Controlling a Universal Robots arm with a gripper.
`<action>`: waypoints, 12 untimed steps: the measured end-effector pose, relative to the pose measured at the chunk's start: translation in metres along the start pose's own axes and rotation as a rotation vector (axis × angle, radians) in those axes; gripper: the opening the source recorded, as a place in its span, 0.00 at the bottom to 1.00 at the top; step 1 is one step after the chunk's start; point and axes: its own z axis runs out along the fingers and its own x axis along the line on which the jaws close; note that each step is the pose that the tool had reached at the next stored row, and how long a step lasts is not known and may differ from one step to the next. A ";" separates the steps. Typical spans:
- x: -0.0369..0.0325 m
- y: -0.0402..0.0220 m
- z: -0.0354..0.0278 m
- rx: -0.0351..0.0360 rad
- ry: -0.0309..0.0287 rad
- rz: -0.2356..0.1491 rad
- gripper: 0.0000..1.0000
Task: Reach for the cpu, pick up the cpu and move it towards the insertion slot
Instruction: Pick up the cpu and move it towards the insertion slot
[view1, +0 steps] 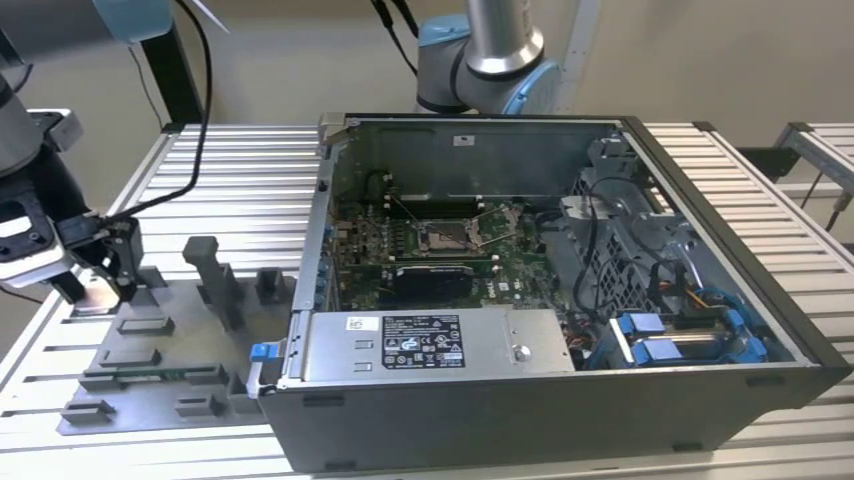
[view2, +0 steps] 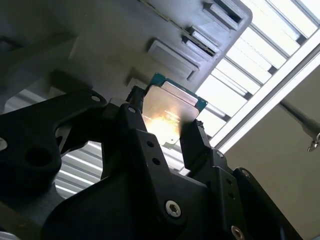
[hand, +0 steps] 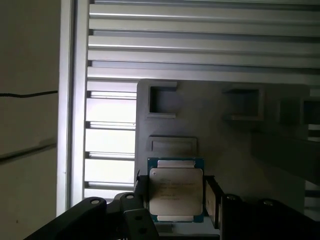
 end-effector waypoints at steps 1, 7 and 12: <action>0.0000 0.0000 -0.0005 0.0000 0.0000 0.000 0.00; -0.0001 0.0001 -0.0044 0.0001 0.0000 0.000 0.00; 0.0000 0.0004 -0.0099 0.0000 -0.0001 0.000 0.00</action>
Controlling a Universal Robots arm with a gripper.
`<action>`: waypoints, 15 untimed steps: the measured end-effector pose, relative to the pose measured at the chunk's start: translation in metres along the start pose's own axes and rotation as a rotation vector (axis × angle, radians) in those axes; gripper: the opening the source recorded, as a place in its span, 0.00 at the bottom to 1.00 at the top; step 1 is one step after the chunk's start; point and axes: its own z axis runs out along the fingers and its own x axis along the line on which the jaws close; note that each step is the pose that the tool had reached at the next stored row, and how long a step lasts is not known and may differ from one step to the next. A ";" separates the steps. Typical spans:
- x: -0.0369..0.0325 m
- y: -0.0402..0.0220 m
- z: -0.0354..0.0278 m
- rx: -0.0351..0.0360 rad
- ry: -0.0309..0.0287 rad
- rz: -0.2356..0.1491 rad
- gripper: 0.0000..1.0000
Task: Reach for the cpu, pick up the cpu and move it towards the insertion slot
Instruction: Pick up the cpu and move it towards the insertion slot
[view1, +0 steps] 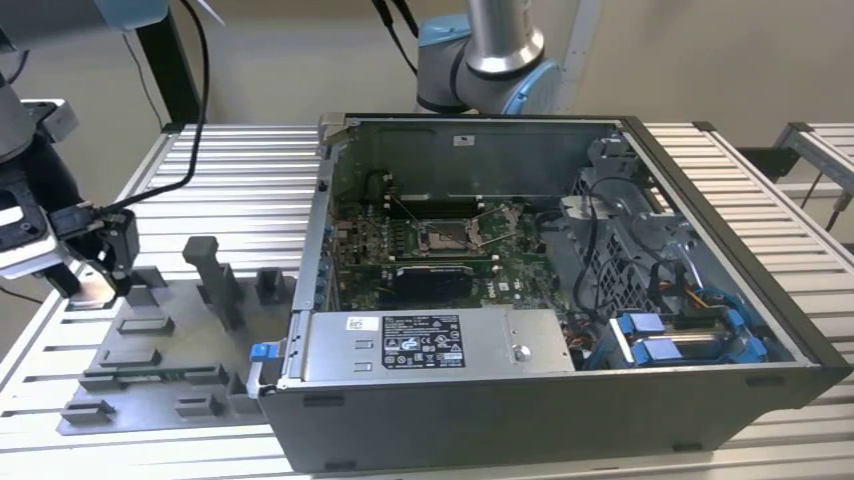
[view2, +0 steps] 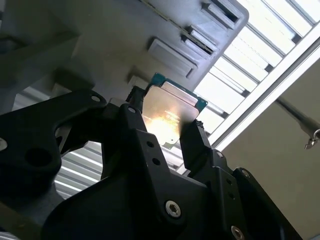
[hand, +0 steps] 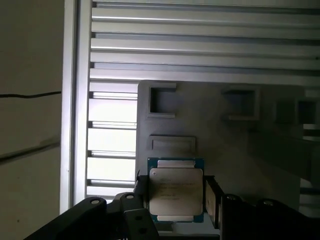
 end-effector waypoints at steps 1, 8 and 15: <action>0.0000 0.0001 -0.0015 0.0000 0.0001 0.000 0.00; -0.0001 0.0004 -0.0131 0.0000 0.0000 0.000 0.00; 0.0000 0.0007 -0.0188 0.0000 -0.0001 0.000 0.00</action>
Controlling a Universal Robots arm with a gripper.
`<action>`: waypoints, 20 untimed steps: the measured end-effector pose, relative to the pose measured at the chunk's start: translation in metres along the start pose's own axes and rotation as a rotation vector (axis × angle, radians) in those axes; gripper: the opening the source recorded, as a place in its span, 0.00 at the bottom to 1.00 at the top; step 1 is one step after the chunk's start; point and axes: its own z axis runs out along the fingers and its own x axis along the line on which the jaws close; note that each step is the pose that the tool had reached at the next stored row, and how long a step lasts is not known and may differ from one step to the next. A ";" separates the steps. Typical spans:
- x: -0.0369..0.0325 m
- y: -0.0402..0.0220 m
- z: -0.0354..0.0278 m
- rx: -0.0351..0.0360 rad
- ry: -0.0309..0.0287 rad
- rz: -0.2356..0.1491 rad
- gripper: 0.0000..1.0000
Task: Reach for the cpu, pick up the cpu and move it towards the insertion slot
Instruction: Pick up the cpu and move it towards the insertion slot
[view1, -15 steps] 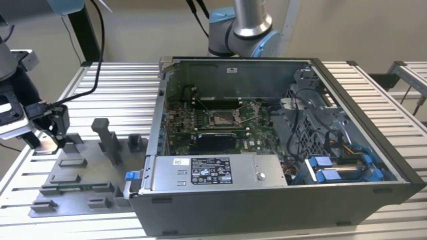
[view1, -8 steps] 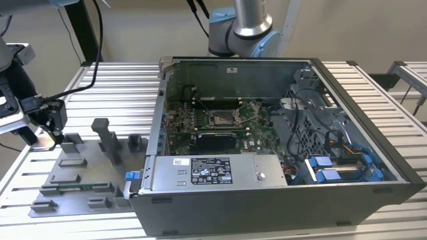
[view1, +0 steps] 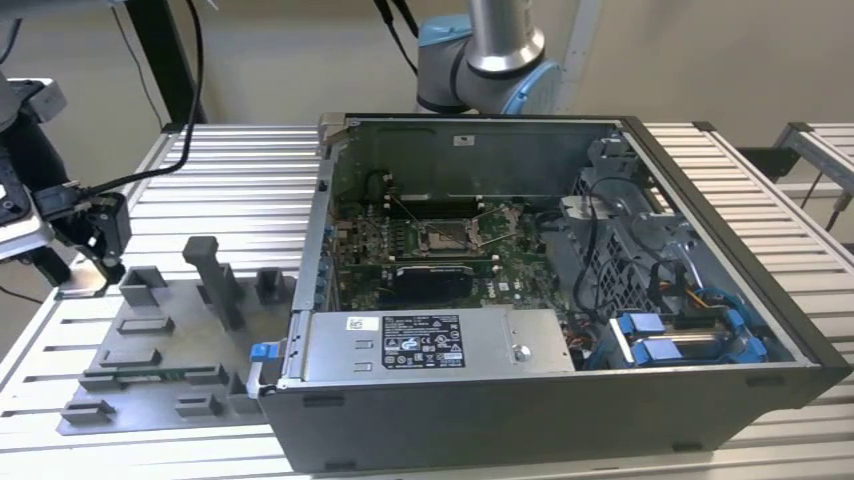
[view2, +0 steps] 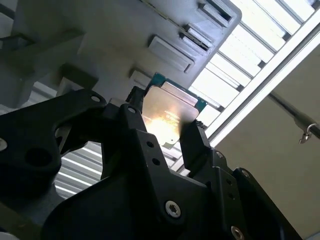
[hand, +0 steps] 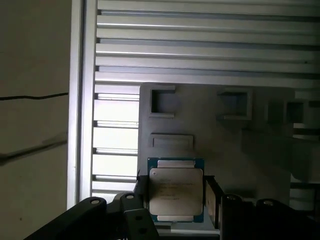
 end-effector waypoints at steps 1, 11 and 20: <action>0.0001 0.0001 -0.0007 0.0000 0.0000 0.000 0.00; 0.0000 0.0003 -0.0084 0.0000 0.0000 0.000 0.00; 0.0000 0.0006 -0.0152 0.0000 0.0000 0.000 0.00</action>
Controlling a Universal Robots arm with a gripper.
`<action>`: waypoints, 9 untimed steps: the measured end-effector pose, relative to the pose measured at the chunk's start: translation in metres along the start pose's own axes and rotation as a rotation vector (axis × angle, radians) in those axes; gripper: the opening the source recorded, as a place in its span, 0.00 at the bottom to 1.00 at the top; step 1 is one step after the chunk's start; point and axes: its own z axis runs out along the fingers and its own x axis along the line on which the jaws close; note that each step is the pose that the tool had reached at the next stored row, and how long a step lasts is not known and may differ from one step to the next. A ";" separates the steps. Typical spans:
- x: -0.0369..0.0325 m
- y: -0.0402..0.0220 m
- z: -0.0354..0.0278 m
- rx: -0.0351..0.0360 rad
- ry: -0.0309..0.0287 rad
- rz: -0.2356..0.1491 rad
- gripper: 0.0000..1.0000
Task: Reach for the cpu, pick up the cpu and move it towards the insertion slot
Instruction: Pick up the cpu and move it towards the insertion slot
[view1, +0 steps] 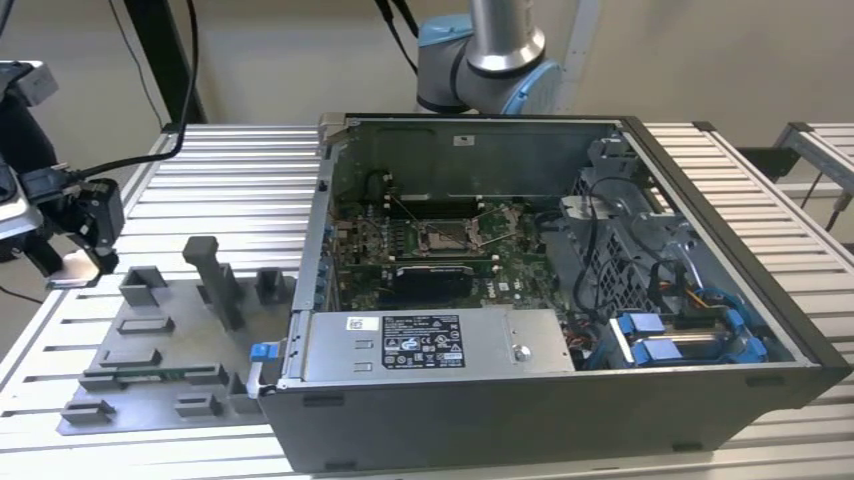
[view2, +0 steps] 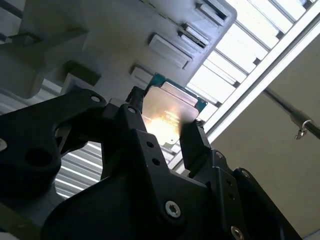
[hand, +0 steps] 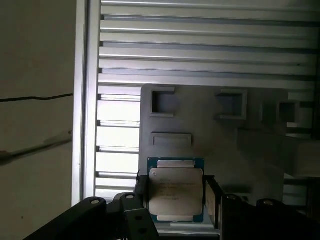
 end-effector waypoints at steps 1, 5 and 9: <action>0.0000 0.0000 -0.0008 0.0000 0.0000 0.000 0.00; 0.0000 0.0002 -0.0043 0.0000 0.0000 0.000 0.00; 0.0000 0.0003 -0.0074 0.0000 0.0000 0.000 0.00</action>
